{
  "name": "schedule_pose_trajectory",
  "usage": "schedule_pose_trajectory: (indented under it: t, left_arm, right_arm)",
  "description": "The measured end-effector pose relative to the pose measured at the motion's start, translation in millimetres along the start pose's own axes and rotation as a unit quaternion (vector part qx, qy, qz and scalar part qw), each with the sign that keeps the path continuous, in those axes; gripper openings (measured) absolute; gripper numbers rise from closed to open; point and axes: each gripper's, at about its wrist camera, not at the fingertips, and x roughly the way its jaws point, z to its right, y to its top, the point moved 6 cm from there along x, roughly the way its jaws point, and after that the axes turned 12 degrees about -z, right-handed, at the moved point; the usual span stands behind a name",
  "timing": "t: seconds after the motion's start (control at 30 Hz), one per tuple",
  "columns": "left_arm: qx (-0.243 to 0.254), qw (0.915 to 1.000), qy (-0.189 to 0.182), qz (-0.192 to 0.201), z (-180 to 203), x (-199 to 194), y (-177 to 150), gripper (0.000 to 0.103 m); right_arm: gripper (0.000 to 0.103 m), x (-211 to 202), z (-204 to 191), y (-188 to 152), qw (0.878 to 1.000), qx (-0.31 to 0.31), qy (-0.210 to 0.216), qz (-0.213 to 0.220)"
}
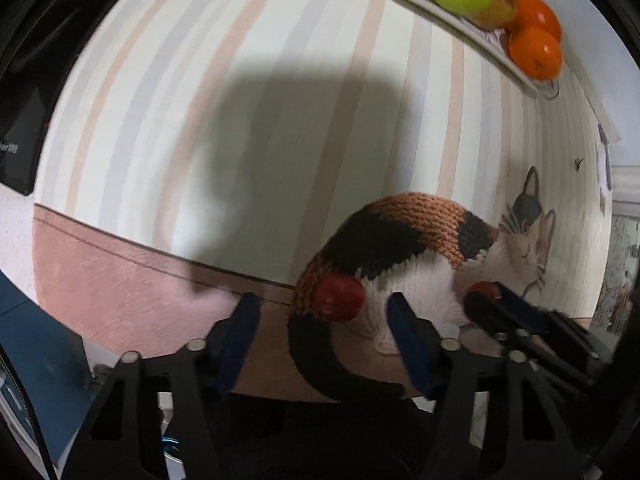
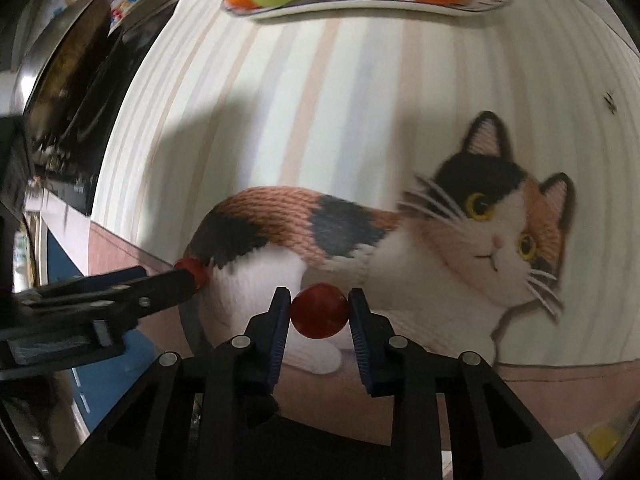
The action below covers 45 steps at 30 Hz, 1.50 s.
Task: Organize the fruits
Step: 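Grasp a red cherry tomato with left tool while right tool grasps another, then carry both cherry tomatoes onto the floral plate and open both tools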
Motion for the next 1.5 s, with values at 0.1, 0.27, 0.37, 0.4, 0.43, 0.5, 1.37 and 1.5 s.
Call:
schedule_pose_trajectory:
  t: [0.1, 0.27, 0.37, 0.4, 0.43, 0.5, 1.37, 1.5]
  left_arm:
    - [0.014, 0.9998, 0.012, 0.010, 10, 5, 8, 0.050]
    - [0.049, 0.9965, 0.058, 0.033, 29, 5, 14, 0.023]
    - [0.057, 0.9961, 0.058, 0.035, 37, 6, 15, 0.023]
    - [0.057, 0.9961, 0.057, 0.036, 38, 6, 15, 0.023]
    - [0.056, 0.9962, 0.055, 0.037, 38, 5, 15, 0.023]
    - [0.056, 0.9963, 0.050, 0.041, 40, 1, 16, 0.023]
    - [0.159, 0.9776, 0.001, 0.138, 186, -105, 158, 0.023]
    - [0.151, 0.9806, 0.006, 0.125, 186, -90, 173, 0.023]
  right_arm:
    - [0.032, -5, 5, 0, 1.000, 0.006, -0.001, 0.005]
    - [0.032, -3, 4, 5, 1.000, 0.010, -0.005, 0.010]
    - [0.032, -9, 10, 6, 1.000, 0.015, -0.002, 0.014]
    - [0.032, -11, 12, 6, 1.000, 0.017, -0.001, 0.017]
    - [0.032, -12, 13, 8, 1.000, 0.019, 0.000, 0.018]
    - [0.032, -18, 17, 10, 0.999, 0.024, 0.005, 0.024]
    - [0.032, -122, 115, 163, 0.983, 0.019, 0.034, 0.178]
    - [0.032, -108, 109, 172, 0.984, -0.027, 0.000, 0.176]
